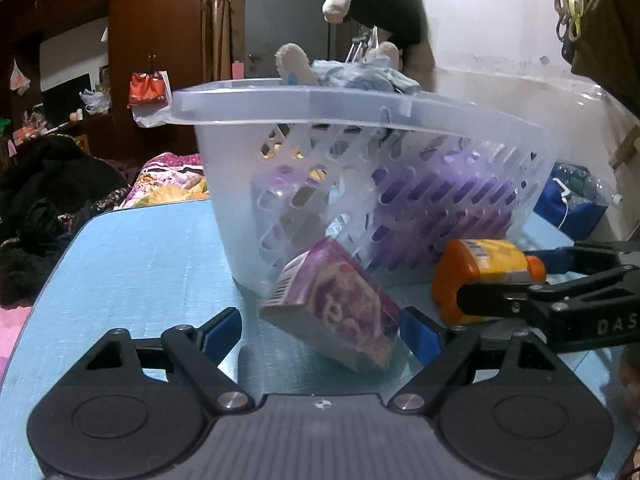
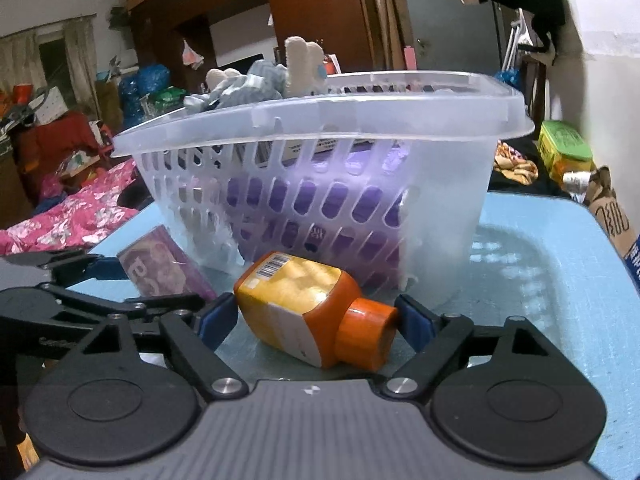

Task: Organize objects
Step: 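Grasp the pink printed box with the left tool while the right tool grasps the orange-capped bottle, then lift both items over the white basket and open both tools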

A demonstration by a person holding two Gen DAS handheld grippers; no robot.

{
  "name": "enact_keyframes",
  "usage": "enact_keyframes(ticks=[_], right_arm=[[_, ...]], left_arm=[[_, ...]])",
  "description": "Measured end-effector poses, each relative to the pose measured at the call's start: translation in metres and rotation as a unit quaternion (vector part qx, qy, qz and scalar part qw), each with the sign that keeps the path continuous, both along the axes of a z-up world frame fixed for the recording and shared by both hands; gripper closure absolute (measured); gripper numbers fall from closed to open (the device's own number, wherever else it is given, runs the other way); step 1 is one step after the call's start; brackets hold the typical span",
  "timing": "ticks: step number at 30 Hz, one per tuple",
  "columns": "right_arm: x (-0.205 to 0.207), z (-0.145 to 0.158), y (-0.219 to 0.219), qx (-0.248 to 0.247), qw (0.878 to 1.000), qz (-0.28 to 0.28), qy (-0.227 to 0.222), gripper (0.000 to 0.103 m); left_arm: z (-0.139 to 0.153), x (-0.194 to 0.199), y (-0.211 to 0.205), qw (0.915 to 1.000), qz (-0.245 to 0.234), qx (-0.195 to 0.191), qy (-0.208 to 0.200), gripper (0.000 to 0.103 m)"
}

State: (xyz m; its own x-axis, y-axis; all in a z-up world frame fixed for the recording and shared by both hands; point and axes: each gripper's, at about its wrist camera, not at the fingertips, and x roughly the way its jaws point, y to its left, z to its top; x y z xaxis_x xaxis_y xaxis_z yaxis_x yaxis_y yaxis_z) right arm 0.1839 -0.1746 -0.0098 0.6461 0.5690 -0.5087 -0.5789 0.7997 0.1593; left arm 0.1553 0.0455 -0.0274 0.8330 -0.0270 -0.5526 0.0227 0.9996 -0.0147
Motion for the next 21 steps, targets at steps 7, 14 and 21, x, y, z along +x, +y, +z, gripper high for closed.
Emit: enact_keyframes(ticks=[7,14,21], right_arm=[[-0.006,0.0,0.002,0.0,1.0,0.007,-0.004,0.016],[-0.023,0.004,0.001,0.008,0.999,0.005,-0.047,0.016],[-0.044,0.02,-0.026,0.063,0.994,0.017,-0.084,0.016]], left_arm=[[-0.001,-0.002,0.005,0.9998,-0.004,-0.018,-0.001,0.03],[0.003,-0.019,0.007,0.9978,-0.012,-0.033,-0.056,0.03],[0.011,-0.04,0.006,0.99,-0.022,-0.045,-0.132,0.03]])
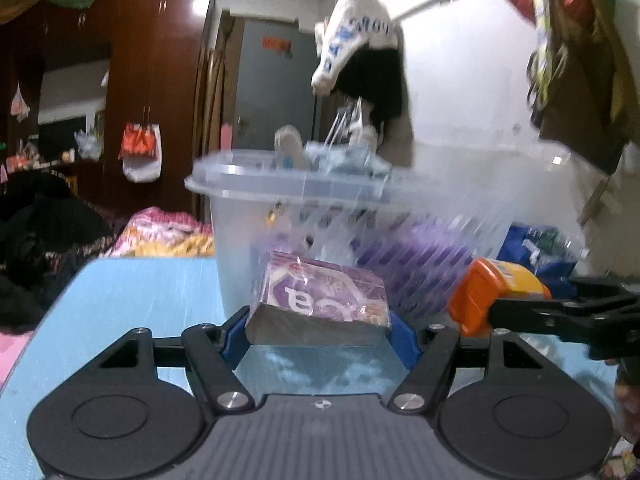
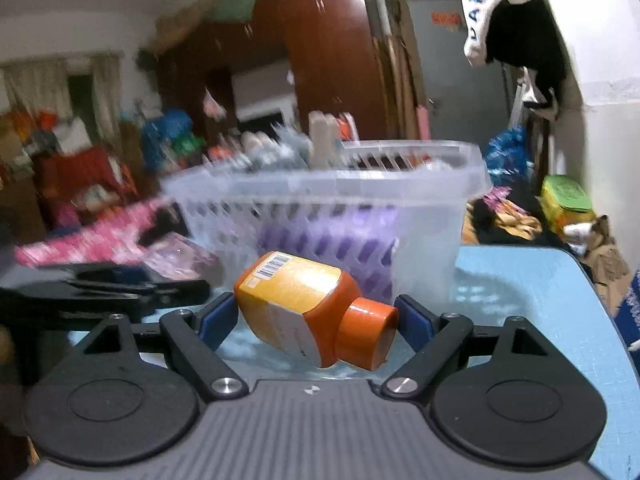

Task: Organize objects
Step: 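Lift both items over the white basket and open both tools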

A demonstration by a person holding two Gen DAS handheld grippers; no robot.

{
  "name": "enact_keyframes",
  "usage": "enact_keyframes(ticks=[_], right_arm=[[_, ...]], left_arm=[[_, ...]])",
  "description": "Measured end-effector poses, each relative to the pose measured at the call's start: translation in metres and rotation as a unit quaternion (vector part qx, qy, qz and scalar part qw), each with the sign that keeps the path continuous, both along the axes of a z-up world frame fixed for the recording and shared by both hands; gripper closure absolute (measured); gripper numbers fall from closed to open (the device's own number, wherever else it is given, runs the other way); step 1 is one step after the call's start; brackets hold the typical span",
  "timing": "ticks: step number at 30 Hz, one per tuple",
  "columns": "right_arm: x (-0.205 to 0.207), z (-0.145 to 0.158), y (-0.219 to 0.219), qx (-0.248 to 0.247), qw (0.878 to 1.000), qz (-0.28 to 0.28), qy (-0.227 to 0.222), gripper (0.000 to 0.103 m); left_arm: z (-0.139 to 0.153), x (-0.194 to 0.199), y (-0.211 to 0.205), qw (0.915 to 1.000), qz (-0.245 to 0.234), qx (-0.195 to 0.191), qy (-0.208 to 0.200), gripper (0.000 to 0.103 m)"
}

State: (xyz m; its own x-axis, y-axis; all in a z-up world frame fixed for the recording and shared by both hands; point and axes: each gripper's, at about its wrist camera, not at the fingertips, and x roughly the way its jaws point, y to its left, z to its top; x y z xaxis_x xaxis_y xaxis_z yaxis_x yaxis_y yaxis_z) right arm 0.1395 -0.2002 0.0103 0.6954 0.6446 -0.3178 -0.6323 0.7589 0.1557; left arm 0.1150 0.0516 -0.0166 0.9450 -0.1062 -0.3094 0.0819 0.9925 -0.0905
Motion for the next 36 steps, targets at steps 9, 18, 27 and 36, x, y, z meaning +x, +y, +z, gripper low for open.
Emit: enact_keyframes(ticks=[9,18,27,36], right_arm=[[-0.031,0.053,-0.02,0.025,0.997,-0.009,-0.076,0.016],[0.058,0.116,0.025,-0.032,0.993,-0.057,-0.096,0.016],[0.107,0.101,0.047,-0.062,0.995,-0.07,-0.037,0.016],[0.099,0.096,0.038,-0.051,0.995,-0.072,-0.04,0.0]], left_arm=[[0.066,-0.032,-0.017,0.9959,-0.022,0.012,-0.086,0.03],[0.131,0.082,0.005,0.9993,0.033,0.012,0.013,0.03],[0.114,0.11,0.009,0.9978,0.014,0.023,0.06,0.029],[0.102,0.099,0.009,0.9975,-0.007,0.043,0.055,0.004]])
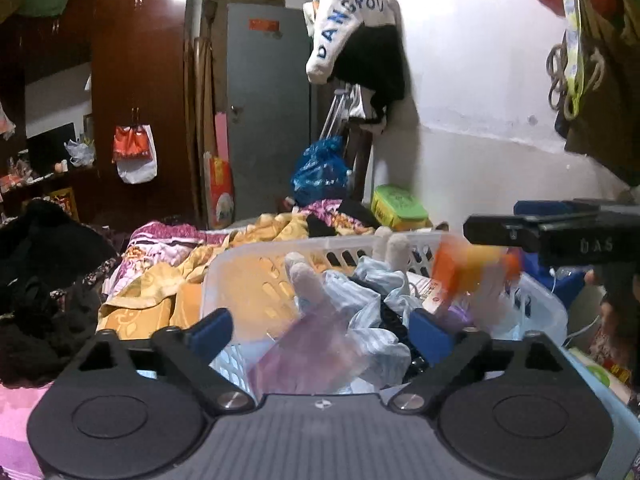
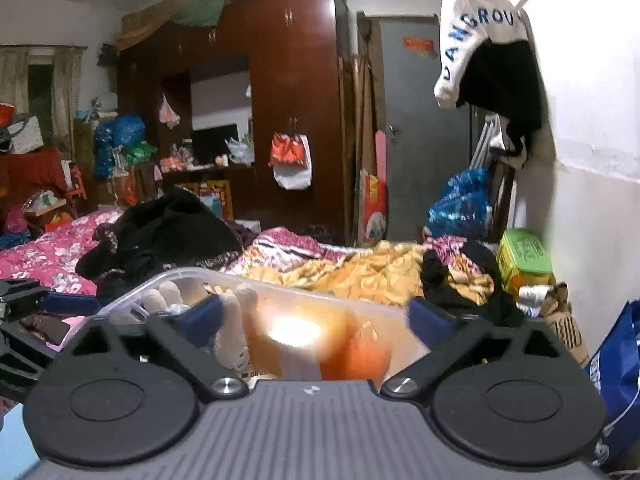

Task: Organize objects
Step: 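Lift both items over the white basket and open both tools, then lower both tools to the clear plastic bag and pinch it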

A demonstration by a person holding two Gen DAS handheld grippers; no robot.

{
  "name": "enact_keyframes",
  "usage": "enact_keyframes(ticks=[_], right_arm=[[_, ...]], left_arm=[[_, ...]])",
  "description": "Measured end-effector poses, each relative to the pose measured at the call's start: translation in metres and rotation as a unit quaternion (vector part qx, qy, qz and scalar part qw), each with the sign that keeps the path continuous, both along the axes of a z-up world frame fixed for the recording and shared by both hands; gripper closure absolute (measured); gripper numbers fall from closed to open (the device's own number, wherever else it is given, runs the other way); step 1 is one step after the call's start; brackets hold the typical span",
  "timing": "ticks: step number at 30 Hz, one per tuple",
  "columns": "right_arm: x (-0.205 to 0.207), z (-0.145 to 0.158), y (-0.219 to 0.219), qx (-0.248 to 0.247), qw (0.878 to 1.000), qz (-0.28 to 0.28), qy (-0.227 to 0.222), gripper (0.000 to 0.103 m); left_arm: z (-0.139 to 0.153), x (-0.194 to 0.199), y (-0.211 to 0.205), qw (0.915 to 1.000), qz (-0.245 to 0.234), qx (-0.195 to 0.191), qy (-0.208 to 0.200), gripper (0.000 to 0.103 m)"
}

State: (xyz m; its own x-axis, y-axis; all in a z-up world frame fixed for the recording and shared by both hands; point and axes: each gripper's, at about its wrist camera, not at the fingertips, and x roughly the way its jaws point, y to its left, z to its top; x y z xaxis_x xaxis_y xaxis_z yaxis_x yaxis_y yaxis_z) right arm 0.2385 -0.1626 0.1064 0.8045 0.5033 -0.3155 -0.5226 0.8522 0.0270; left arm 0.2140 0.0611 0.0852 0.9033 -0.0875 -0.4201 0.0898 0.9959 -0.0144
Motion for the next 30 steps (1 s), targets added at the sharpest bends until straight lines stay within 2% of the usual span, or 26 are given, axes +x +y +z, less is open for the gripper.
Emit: enact_keyframes(ticks=[6,10,12,14,17,20,25,27,28,30], right_arm=[[-0.017,0.004,-0.012,0.009,1.0,0.019,-0.01,0.0],[-0.037,-0.007,-0.038,0.041,0.999,0.033,-0.009,0.0],[-0.049,-0.025,-0.055,0.057,0.998,0.035,0.0,0.0],[-0.057,-0.048,-0.069,0.068,0.997,0.035,0.031,0.0],[-0.063,-0.087,-0.081,0.059,0.993,0.032,0.093,0.0],[-0.068,-0.115,-0.086,0.046,0.991,0.04,0.123,0.0],[-0.074,-0.127,-0.089,0.044,0.99,0.053,0.119,0.0],[-0.081,-0.131,-0.081,0.026,0.991,0.062,0.116,0.0],[-0.084,-0.132,-0.08,0.016,0.992,0.059,0.107,0.001],[-0.086,-0.132,-0.077,0.003,0.993,0.054,0.102,0.008]], left_arm=[[0.003,-0.033,0.003,0.999,-0.001,-0.01,-0.043,0.002],[-0.016,-0.066,0.008,0.998,-0.014,-0.024,-0.057,0.001],[-0.032,-0.081,0.01,0.9982,-0.014,-0.024,-0.053,0.0],[-0.05,-0.097,0.013,0.9983,-0.01,-0.025,-0.052,0.0],[-0.077,-0.115,0.013,0.9992,-0.008,-0.018,-0.035,0.0],[-0.095,-0.125,0.014,0.9995,-0.014,-0.021,-0.017,0.0],[-0.12,-0.128,0.018,0.9995,-0.018,-0.019,0.018,0.0],[-0.129,-0.127,0.018,0.999,-0.024,-0.023,0.03,0.0],[-0.131,-0.13,0.018,0.9993,-0.024,-0.019,0.023,0.0],[-0.131,-0.13,0.017,0.9991,-0.026,-0.025,0.021,0.0]])
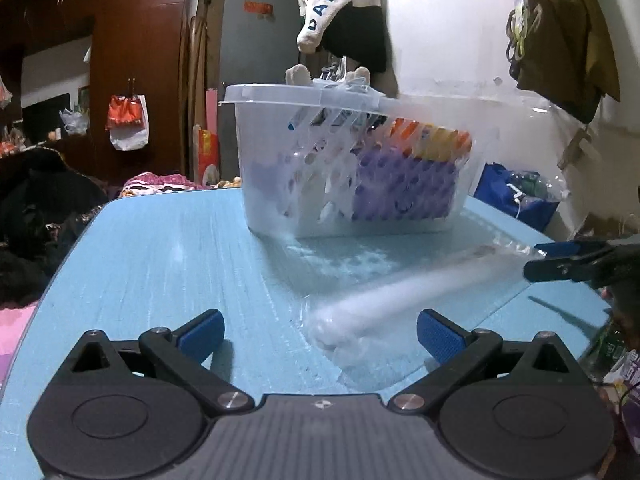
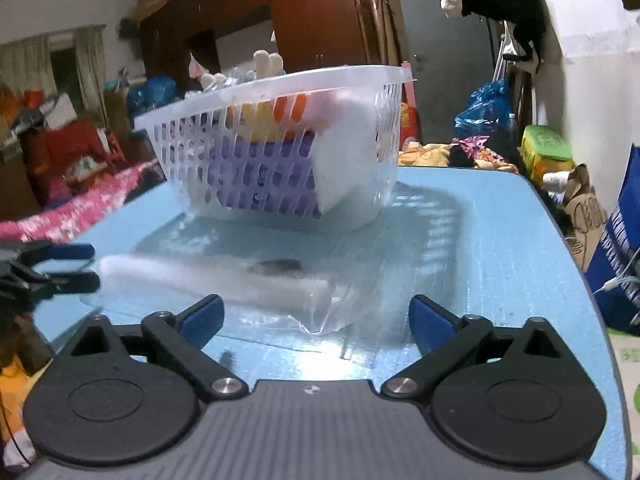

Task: Organize objects
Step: 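Lower both tools to the clear plastic bag and pinch it, then carry the plastic bag over the basket and open both tools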

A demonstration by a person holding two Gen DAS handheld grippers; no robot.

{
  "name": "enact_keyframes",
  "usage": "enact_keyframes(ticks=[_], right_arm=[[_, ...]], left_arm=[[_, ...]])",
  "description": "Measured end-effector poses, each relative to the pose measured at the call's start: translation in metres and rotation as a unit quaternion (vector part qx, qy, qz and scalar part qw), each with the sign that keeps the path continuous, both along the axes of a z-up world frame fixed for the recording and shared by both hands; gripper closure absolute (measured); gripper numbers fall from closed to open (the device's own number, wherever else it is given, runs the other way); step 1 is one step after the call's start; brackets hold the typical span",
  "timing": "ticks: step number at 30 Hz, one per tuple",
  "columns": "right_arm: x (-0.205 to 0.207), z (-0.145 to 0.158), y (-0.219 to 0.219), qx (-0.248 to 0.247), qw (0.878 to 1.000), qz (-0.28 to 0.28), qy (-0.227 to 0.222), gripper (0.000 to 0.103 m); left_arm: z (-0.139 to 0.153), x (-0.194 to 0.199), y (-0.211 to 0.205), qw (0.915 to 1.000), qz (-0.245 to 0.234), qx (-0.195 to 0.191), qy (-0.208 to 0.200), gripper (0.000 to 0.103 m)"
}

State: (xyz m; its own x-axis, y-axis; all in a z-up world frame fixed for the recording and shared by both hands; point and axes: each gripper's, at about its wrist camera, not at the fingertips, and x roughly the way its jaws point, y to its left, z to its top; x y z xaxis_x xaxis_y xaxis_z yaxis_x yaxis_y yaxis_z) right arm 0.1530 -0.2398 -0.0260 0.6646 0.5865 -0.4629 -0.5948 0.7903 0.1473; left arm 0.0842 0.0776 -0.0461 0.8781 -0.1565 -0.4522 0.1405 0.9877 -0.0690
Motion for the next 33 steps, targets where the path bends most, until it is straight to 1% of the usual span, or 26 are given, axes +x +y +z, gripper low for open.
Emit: enact_keyframes(ticks=[2,4,7,8,9,10,13,14,15,16,18,19,21,25,27,29,30,33], right_arm=[[-0.004,-0.004,0.003,-0.011,1.0,-0.003,-0.004,0.012],[-0.005,-0.005,0.008,-0.028,1.0,0.0,-0.011,0.017],[-0.005,-0.006,0.012,-0.046,0.999,0.004,-0.018,0.023],[-0.005,-0.006,0.012,-0.048,0.999,0.004,-0.02,0.025],[-0.005,-0.006,0.013,-0.049,0.999,0.005,-0.021,0.027],[-0.005,-0.006,0.014,-0.051,0.998,0.007,-0.024,0.029],[-0.005,-0.006,0.012,-0.047,0.998,0.009,-0.027,0.035],[-0.005,-0.006,0.012,-0.045,0.998,0.011,-0.029,0.038],[-0.006,-0.007,0.012,-0.046,0.998,0.014,-0.032,0.04],[-0.006,-0.007,0.013,-0.048,0.998,0.014,-0.035,0.041],[-0.008,-0.006,0.014,-0.051,0.998,0.013,-0.041,0.047],[-0.009,-0.007,0.013,-0.05,0.998,0.015,-0.043,0.049],[-0.01,-0.007,0.012,-0.047,0.998,0.02,-0.046,0.056],[-0.013,-0.009,0.008,-0.04,0.998,0.022,-0.05,0.064],[-0.015,-0.009,0.007,-0.039,0.998,0.022,-0.053,0.072],[-0.018,-0.009,0.007,-0.04,0.997,0.025,-0.058,0.077],[-0.02,-0.009,0.007,-0.042,0.997,0.026,-0.062,0.079],[-0.023,-0.009,0.006,-0.037,0.997,0.027,-0.063,0.084]], left_arm=[[-0.001,0.002,-0.005,0.9999,-0.01,0.0,0.003,0.0],[-0.001,0.004,-0.013,0.9998,-0.015,0.016,0.004,0.001],[-0.002,0.007,-0.024,0.999,-0.021,0.036,0.014,0.004],[-0.002,0.008,-0.028,0.9986,-0.016,0.048,0.014,0.009],[-0.002,0.009,-0.031,0.9982,-0.012,0.056,0.014,0.012],[-0.002,0.009,-0.034,0.998,-0.013,0.062,0.01,0.012],[-0.002,0.009,-0.033,0.998,-0.021,0.059,0.007,0.017],[-0.002,0.009,-0.033,0.998,-0.024,0.058,0.007,0.021],[-0.001,0.008,-0.033,0.9979,-0.024,0.059,0.005,0.026],[0.0,0.007,-0.033,0.9978,-0.025,0.061,0.003,0.029],[0.0,0.005,-0.035,0.9976,-0.025,0.065,0.0,0.038],[0.001,0.005,-0.036,0.9974,-0.024,0.068,-0.002,0.043],[0.001,0.003,-0.037,0.9971,-0.023,0.072,-0.004,0.049],[0.001,-0.001,-0.038,0.9962,-0.023,0.083,-0.011,0.057],[0.001,-0.004,-0.039,0.9956,-0.022,0.09,-0.016,0.062],[0.0,-0.005,-0.04,0.9952,-0.022,0.093,-0.021,0.065],[0.0,-0.006,-0.04,0.9953,-0.022,0.092,-0.022,0.068],[0.001,-0.007,-0.037,0.9964,-0.022,0.078,-0.025,0.073]])
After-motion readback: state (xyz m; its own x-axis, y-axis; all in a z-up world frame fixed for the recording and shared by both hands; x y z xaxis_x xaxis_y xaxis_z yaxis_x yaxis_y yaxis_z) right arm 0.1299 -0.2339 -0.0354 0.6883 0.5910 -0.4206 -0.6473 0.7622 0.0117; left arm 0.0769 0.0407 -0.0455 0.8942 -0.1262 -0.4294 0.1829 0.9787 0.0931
